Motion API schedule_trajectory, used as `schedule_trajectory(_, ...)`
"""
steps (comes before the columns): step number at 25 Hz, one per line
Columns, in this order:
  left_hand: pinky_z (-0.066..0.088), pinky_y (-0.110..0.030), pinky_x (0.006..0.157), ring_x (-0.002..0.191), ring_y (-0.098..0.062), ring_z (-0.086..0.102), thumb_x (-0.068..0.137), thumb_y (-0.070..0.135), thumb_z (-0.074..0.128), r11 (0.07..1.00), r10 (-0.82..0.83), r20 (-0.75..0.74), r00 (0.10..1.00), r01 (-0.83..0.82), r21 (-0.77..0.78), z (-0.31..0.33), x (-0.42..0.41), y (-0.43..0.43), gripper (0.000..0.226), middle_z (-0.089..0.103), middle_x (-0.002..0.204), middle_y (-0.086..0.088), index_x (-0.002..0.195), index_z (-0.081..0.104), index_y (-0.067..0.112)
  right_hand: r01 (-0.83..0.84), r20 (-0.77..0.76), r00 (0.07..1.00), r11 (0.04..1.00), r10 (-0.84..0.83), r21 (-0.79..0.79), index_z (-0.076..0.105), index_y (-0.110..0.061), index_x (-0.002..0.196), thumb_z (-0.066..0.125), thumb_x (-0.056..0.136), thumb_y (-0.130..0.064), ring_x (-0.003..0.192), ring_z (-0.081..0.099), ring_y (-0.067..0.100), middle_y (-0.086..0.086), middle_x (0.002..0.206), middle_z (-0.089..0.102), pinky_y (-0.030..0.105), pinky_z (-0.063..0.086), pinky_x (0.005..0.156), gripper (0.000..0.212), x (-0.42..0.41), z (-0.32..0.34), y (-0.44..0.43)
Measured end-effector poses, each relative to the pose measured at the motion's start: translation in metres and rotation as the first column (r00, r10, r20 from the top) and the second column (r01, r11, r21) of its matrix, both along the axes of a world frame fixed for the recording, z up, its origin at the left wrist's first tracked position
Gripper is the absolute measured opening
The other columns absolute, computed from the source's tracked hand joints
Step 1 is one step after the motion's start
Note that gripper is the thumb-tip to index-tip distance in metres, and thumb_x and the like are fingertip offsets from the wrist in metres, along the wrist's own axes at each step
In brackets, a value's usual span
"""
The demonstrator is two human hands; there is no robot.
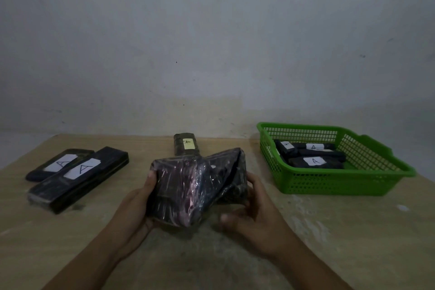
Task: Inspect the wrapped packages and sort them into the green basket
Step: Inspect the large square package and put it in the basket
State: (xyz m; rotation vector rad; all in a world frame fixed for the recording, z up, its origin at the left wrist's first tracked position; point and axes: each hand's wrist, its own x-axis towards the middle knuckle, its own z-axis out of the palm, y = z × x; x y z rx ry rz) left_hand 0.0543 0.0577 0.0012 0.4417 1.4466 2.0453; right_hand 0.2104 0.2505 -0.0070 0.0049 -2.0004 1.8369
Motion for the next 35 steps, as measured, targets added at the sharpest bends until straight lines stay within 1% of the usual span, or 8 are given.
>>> schedule_trajectory(4, 0.055, -0.039, 0.054, 0.064, -0.033, 0.067, 0.079, 0.067, 0.031, 0.995, -0.061, -0.08, 0.995, 0.055, -0.08, 0.005, 0.006, 0.002, 0.071, 0.072, 0.078, -0.017, 0.107, 0.064, 0.011, 0.262, -0.056, 0.96, 0.95, -0.275, -0.17, 0.071, -0.02, 0.094, 0.073, 0.078, -0.028, 0.076, 0.068, 0.023, 0.01, 0.091, 0.073, 0.037, 0.056, 0.065, 0.018, -0.006, 0.005, -0.003)
schedule_trajectory(8, 0.059, -0.042, 0.062, 0.081, -0.022, 0.069, 0.064, 0.073, 0.054, 0.984, 0.023, -0.401, 0.916, -0.091, -0.151, 0.0, 0.003, -0.002, 0.085, 0.064, 0.102, -0.008, 0.133, 0.046, 0.024, 0.369, 0.055, 0.926, 0.869, -0.372, -0.329, 0.072, -0.016, 0.068, 0.08, 0.061, -0.049, 0.044, 0.053, 0.02, 0.011, 0.061, 0.061, 0.029, 0.04, 0.049, 0.035, -0.006, 0.009, 0.015)
schedule_trajectory(11, 0.06, -0.032, 0.074, 0.102, -0.01, 0.069, 0.032, 0.079, 0.074, 0.993, -0.086, -0.415, 0.906, 0.043, -0.112, -0.007, 0.005, -0.005, 0.118, 0.061, 0.122, 0.009, 0.137, 0.031, 0.046, 0.396, 0.125, 0.918, 0.864, -0.375, -0.311, 0.072, -0.011, 0.072, 0.083, 0.062, -0.05, 0.06, 0.059, 0.029, 0.016, 0.069, 0.064, 0.039, 0.046, 0.061, 0.042, -0.007, 0.005, 0.014)
schedule_trajectory(16, 0.057, -0.019, 0.073, 0.106, -0.003, 0.065, 0.052, 0.03, 0.088, 0.999, -0.049, -0.508, 0.86, 0.036, -0.034, -0.006, 0.018, 0.001, 0.085, 0.067, 0.115, 0.019, 0.127, 0.05, 0.037, 0.318, 0.059, 0.948, 0.939, -0.313, -0.127, 0.072, -0.021, 0.098, 0.077, 0.063, -0.063, 0.082, 0.072, 0.015, 0.002, 0.092, 0.077, 0.033, 0.056, 0.068, 0.054, 0.0, 0.012, 0.007)
schedule_trajectory(22, 0.058, -0.05, 0.066, 0.101, -0.029, 0.07, 0.052, 0.017, 0.091, 0.993, -0.027, -0.224, 0.974, 0.052, 0.108, -0.008, 0.019, 0.007, 0.076, 0.065, 0.121, -0.005, 0.12, 0.059, 0.027, -0.051, 0.028, 0.997, 0.893, 0.071, -0.447, 0.051, -0.022, 0.122, 0.091, 0.057, -0.039, 0.106, 0.067, 0.032, 0.015, 0.12, 0.068, 0.044, 0.056, 0.083, 0.078, -0.006, -0.001, -0.007)
schedule_trajectory(25, 0.059, -0.048, 0.073, 0.104, -0.024, 0.069, 0.044, 0.034, 0.093, 0.997, -0.012, -0.285, 0.958, 0.034, 0.071, -0.007, 0.026, 0.009, 0.084, 0.066, 0.121, 0.001, 0.121, 0.059, 0.033, -0.001, 0.027, 1.0, 0.885, 0.015, -0.466, 0.051, -0.018, 0.119, 0.093, 0.055, -0.033, 0.104, 0.066, 0.04, 0.021, 0.119, 0.067, 0.053, 0.055, 0.084, 0.078, -0.006, 0.004, -0.008)
schedule_trajectory(30, 0.048, -0.003, 0.073, 0.1, 0.013, 0.063, 0.056, 0.041, 0.088, 0.998, 0.059, -0.546, 0.836, -0.06, 0.015, 0.009, 0.046, 0.012, 0.077, 0.067, 0.112, 0.029, 0.124, 0.053, 0.03, 0.18, 0.004, 0.982, 0.937, -0.188, -0.298, 0.051, -0.022, 0.114, 0.081, 0.056, -0.022, 0.095, 0.071, 0.024, 0.006, 0.102, 0.073, 0.038, 0.059, 0.073, 0.065, 0.009, 0.024, -0.001)
schedule_trajectory(35, 0.05, -0.003, 0.066, 0.094, 0.02, 0.061, 0.026, 0.084, 0.07, 1.0, -0.005, -0.524, 0.852, 0.007, 0.003, 0.044, 0.059, 0.033, 0.098, 0.066, 0.104, 0.037, 0.11, 0.057, 0.037, 0.209, -0.055, 0.974, 0.969, -0.218, -0.133, 0.038, -0.006, 0.124, 0.079, 0.064, -0.012, 0.089, 0.071, 0.015, -0.001, 0.095, 0.076, 0.028, 0.058, 0.07, 0.073, 0.044, 0.074, 0.033)
